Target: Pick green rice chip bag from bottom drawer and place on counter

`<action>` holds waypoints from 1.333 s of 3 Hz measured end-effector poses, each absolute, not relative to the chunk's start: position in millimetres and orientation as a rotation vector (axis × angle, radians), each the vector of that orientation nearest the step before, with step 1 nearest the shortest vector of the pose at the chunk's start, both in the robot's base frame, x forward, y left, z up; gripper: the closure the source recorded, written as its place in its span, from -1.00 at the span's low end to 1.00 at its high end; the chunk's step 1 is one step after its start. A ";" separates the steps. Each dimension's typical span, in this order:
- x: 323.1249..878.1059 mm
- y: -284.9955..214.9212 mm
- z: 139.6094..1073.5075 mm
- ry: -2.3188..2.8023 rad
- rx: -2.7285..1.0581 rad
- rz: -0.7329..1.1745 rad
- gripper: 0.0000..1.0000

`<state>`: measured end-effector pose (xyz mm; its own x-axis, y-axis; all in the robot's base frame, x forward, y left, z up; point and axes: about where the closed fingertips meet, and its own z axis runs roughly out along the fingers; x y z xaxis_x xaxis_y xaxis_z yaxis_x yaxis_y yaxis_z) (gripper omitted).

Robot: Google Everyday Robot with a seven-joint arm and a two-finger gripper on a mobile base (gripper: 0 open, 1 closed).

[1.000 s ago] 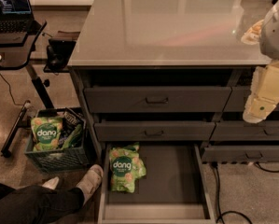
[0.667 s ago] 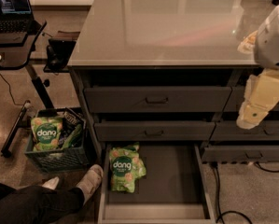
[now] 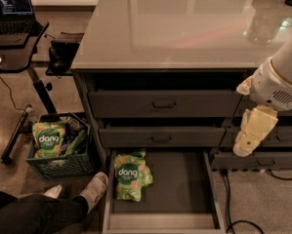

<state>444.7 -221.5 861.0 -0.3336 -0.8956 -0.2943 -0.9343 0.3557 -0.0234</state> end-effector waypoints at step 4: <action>497.4 -191.8 732.4 2.260 -1.516 0.395 -1.00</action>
Offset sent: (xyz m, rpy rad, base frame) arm 0.0226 0.0200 -0.0683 0.0631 -0.0024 -0.0155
